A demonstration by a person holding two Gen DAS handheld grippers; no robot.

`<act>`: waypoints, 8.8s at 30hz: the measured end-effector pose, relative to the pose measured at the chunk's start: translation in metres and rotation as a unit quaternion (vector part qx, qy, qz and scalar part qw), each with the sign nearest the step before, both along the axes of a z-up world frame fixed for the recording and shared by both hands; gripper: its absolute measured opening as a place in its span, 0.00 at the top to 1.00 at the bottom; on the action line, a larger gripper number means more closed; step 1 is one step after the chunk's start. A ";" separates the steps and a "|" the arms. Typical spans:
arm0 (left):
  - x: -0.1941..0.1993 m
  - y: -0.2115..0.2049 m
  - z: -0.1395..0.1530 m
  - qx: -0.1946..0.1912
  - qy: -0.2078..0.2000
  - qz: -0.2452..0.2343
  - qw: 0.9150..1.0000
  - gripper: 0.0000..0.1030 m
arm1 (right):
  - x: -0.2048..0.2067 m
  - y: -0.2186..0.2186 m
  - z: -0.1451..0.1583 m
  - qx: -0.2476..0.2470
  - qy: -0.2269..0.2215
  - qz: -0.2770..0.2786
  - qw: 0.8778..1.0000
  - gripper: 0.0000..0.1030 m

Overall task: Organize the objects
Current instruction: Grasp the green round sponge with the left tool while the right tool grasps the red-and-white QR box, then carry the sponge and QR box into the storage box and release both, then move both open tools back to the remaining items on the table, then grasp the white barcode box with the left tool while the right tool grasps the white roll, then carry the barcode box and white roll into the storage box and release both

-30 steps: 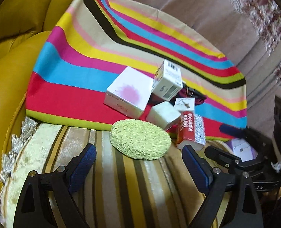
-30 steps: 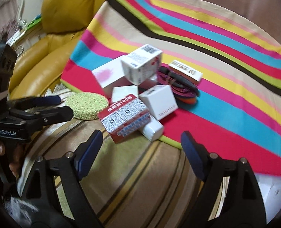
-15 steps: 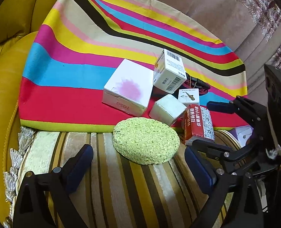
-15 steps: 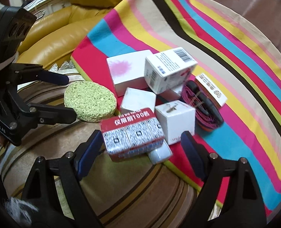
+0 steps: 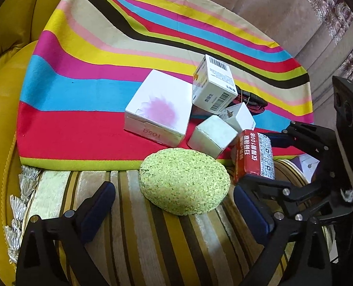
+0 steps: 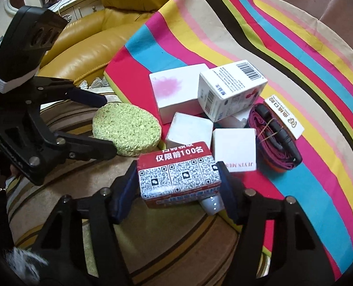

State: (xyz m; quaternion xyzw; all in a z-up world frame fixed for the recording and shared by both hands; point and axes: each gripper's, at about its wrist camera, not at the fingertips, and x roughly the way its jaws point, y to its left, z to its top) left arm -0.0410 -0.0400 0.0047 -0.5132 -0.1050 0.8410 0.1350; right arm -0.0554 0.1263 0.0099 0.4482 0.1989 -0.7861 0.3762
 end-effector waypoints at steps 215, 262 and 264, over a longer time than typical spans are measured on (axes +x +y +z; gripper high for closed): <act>-0.060 0.043 0.021 0.021 0.105 -0.026 0.994 0.17 | -0.008 0.042 -0.011 0.000 -0.085 -0.367 0.926 0.18; -0.056 0.100 0.035 -0.010 0.127 -0.026 0.992 0.58 | 0.022 0.088 0.003 -0.036 -0.069 -0.424 0.902 0.53; -0.053 0.107 0.037 -0.011 0.130 -0.032 0.991 0.58 | 0.016 0.095 0.004 -0.035 -0.064 -0.429 0.900 0.53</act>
